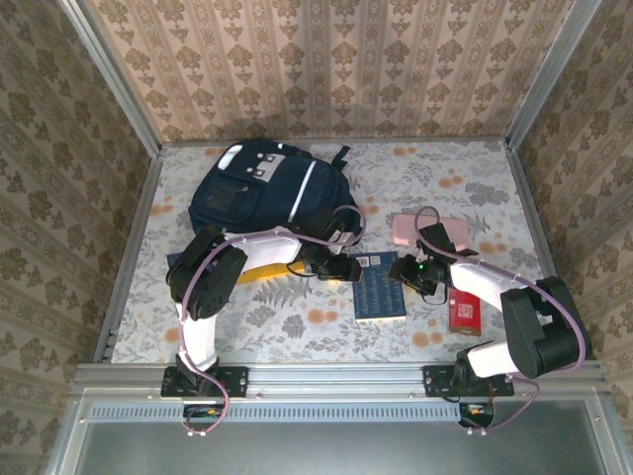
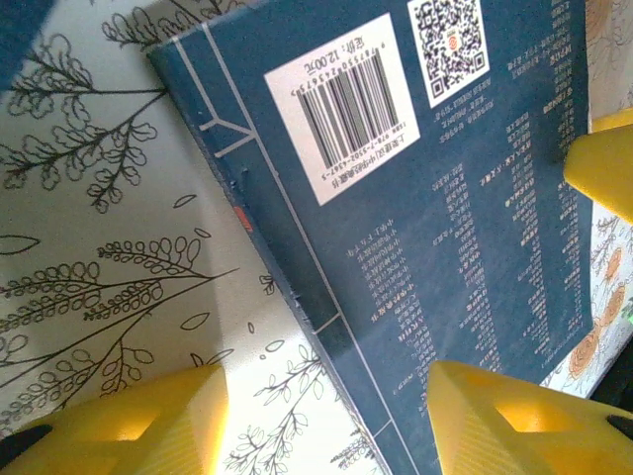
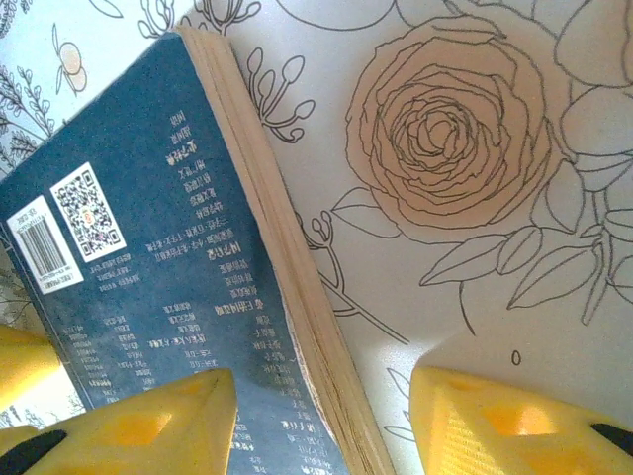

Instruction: Pack books, pencil case, and school supplies into a backpack

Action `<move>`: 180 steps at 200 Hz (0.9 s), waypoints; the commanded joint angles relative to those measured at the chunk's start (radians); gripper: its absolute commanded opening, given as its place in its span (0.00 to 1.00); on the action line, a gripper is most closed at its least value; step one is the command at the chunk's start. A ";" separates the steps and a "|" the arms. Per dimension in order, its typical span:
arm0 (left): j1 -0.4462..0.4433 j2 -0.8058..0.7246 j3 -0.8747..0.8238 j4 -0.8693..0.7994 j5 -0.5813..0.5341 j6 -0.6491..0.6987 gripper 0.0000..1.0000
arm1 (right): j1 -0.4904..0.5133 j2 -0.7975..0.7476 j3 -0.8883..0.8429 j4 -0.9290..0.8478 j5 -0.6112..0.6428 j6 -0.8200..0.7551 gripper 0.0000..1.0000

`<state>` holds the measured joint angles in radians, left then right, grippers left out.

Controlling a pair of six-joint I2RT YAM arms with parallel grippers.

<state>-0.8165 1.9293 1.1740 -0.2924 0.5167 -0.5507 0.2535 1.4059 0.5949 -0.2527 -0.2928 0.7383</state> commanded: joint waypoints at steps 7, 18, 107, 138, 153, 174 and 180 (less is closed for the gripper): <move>-0.005 0.031 0.020 0.027 0.026 -0.008 0.54 | 0.067 0.027 -0.003 0.023 -0.155 -0.040 0.50; -0.005 0.031 0.022 0.026 0.024 -0.006 0.53 | 0.073 0.009 0.009 -0.017 -0.118 -0.060 0.49; -0.006 0.050 0.034 0.033 0.054 0.000 0.34 | 0.085 0.049 0.008 0.068 -0.247 -0.003 0.48; -0.006 0.038 0.026 0.030 0.051 0.004 0.31 | 0.084 -0.046 0.020 0.018 -0.216 -0.005 0.46; -0.006 0.037 0.020 0.031 0.052 0.005 0.29 | 0.084 -0.091 0.029 -0.015 -0.211 -0.016 0.45; -0.006 0.043 0.019 0.040 0.057 0.000 0.28 | 0.084 -0.109 0.031 0.001 -0.265 0.005 0.44; -0.006 0.043 0.019 0.041 0.058 0.000 0.28 | 0.085 -0.110 0.034 -0.002 -0.268 0.011 0.44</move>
<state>-0.8120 1.9499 1.1843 -0.2848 0.5247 -0.5503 0.3283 1.3247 0.6029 -0.2714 -0.4698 0.7197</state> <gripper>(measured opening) 0.286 0.440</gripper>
